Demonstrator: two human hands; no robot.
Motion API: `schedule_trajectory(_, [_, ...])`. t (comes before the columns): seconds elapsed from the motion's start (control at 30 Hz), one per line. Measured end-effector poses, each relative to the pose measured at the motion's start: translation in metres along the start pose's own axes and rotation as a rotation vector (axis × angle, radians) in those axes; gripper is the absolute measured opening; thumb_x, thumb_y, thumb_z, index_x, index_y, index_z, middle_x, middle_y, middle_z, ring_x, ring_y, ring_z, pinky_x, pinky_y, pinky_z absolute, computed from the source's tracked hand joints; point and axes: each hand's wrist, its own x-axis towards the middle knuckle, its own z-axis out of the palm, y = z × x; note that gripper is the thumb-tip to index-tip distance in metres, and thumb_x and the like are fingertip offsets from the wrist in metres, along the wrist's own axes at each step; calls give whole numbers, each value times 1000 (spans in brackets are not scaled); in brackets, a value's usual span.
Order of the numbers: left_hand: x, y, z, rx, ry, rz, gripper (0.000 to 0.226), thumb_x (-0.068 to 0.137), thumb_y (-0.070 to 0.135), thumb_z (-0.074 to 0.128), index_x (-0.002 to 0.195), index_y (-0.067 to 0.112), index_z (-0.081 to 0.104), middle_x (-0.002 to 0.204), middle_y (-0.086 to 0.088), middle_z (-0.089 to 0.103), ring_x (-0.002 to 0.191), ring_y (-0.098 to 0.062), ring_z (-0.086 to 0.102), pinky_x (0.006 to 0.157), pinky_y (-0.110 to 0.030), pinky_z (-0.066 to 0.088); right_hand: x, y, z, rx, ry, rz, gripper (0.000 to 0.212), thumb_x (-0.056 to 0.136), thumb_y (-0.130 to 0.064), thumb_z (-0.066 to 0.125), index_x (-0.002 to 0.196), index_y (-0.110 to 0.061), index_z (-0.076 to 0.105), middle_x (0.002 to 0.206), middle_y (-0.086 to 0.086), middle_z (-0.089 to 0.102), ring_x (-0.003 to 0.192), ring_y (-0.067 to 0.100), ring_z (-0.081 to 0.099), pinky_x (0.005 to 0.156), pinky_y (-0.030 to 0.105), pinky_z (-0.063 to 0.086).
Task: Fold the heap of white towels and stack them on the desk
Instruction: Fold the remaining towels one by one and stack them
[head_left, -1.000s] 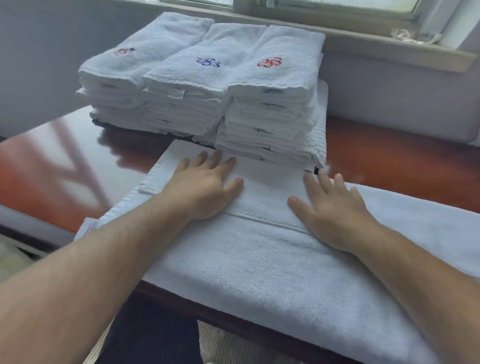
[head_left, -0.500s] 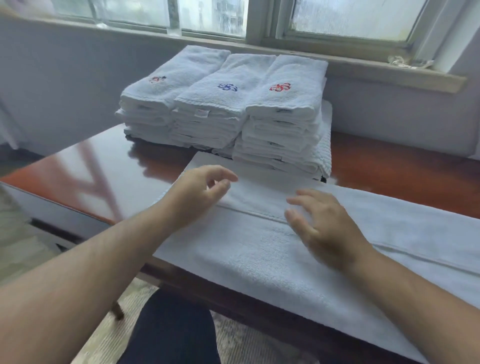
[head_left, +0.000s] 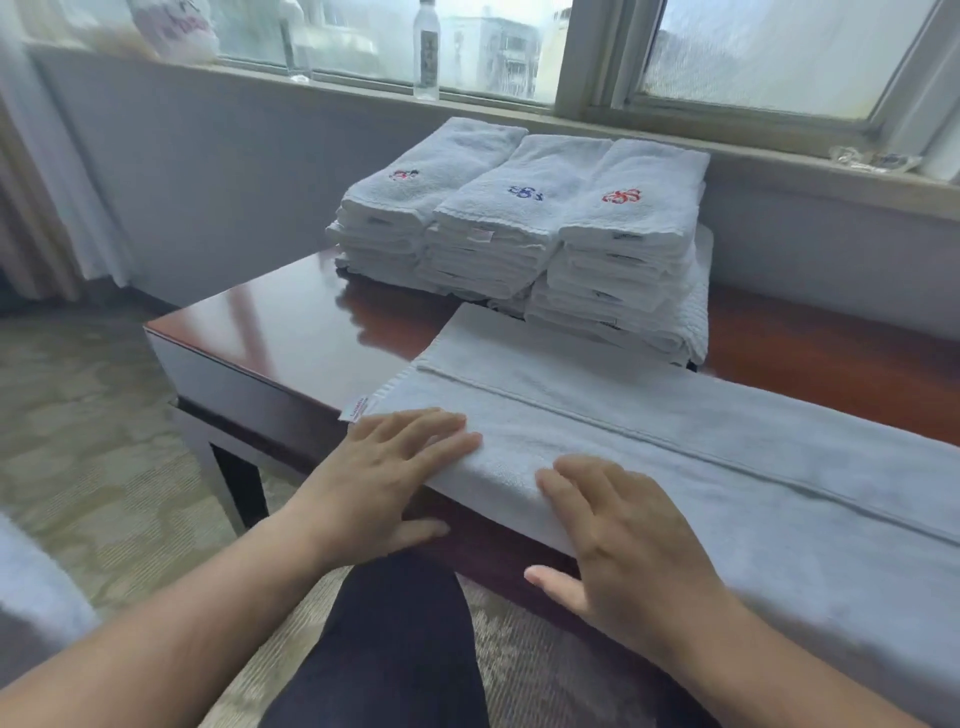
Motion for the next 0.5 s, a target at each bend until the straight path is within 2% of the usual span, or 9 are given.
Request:
schedule_trajectory(0.07, [2,2,3,19,45,-17,76,78,45,79,146,31,49,149,4,49,135,-23,49,103,-48,45,-8,-4,6,-116,-12,-3,77,66,-36,87,133,-7,62,128,13,62,113,37,64,85,47,57])
schedule_trajectory(0.13, [6,6,2,34,118,-12,58,84,38,73,139,27,58,142,2,56,126,-26,57,97,-49,48,-12,-5,8,-152,74,3,66,70,-23,84,132,-6,64,126,15,64,110,38,65,82,47,58])
schedule_trajectory(0.2, [9,9,-2,26,160,3,46,88,36,58,133,26,63,135,3,61,119,-26,60,95,-49,49,-13,-2,8,-132,180,-12,50,78,-17,75,126,-7,67,118,12,66,101,35,67,75,45,57])
schedule_trajectory(0.27, [10,11,-8,-6,182,8,44,87,34,49,127,25,67,129,4,64,113,-24,62,95,-48,48,-14,2,4,-124,240,-47,40,80,-13,63,119,-7,69,109,9,67,91,32,66,69,43,55])
schedule_trajectory(0.37, [15,11,-18,-23,233,9,36,89,33,47,114,23,71,113,8,69,103,-21,64,93,-44,47,-16,12,-8,-125,259,-58,45,76,-13,49,115,-5,70,104,9,67,83,32,64,66,43,54])
schedule_trajectory(0.43, [21,11,-24,-12,279,3,31,90,32,46,105,21,71,101,7,69,94,-21,65,87,-43,47,-17,20,-17,-148,258,-28,46,74,-11,49,114,-5,70,103,10,68,82,34,65,64,44,54])
schedule_trajectory(0.5, [29,9,-30,21,329,-12,22,89,26,53,100,20,71,95,6,68,88,-23,64,82,-42,48,-14,34,-27,-181,247,37,38,69,-7,62,106,-5,71,96,11,67,77,35,64,60,44,53])
